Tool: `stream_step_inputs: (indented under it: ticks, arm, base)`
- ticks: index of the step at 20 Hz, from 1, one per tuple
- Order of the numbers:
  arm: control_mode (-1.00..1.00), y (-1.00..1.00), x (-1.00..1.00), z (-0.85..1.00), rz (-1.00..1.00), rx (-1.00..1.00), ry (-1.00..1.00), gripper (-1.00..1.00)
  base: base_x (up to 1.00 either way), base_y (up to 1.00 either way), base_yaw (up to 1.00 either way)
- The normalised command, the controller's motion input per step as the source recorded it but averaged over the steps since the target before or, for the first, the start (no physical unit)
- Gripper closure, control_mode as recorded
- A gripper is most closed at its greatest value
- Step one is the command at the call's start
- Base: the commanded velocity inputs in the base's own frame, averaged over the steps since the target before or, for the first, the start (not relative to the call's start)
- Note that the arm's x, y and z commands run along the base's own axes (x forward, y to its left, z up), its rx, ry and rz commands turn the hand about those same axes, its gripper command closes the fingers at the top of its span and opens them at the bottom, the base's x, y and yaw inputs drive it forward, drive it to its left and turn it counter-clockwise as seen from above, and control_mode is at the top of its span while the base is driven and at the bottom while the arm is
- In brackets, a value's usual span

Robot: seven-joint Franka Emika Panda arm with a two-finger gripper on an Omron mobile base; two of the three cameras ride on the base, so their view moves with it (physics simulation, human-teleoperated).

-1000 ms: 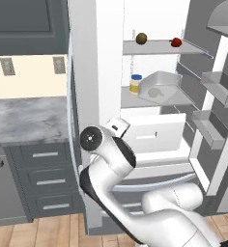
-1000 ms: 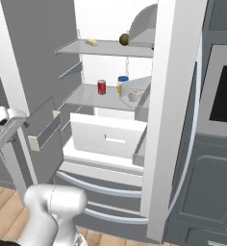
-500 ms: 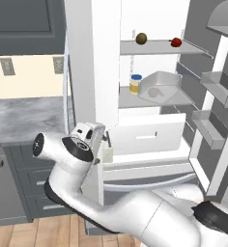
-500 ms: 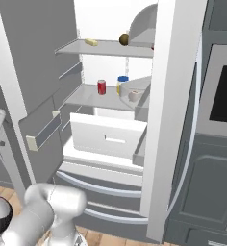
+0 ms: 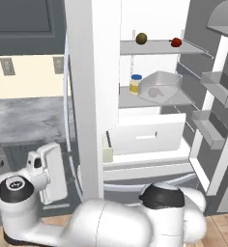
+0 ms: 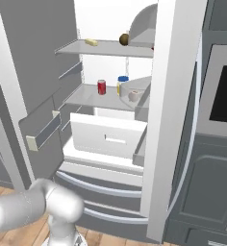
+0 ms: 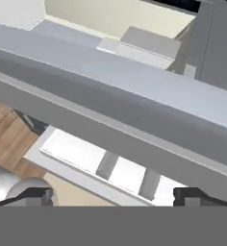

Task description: Place the tupperware on the second highest shelf of the fridge. Make space for the tupperware among the existing items by rearranging them on the shelves if needed. Close the fridge door when finished.

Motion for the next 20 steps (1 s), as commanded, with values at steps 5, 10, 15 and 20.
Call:
stream_step_inputs:
  ticks: [5,10,15,20]
  arm:
    - [-1.0,0.79,0.18,-0.45,0.0,-0.29,0.0,-1.0]
    - [-1.0,0.16,0.24,-0.56,0.0,-0.07,-0.09,-1.0]
    - [-1.0,-0.03,0.57,-0.05,0.05,0.01,0.1,-1.0]
    - [-1.0,-0.17,0.67,-0.01,0.17,0.0,0.29,-1.0]
  base:
    - [0.0,0.0,0.0]
    - [0.0,0.0,0.0]
    - [0.0,0.0,0.0]
    - [0.0,0.0,0.0]
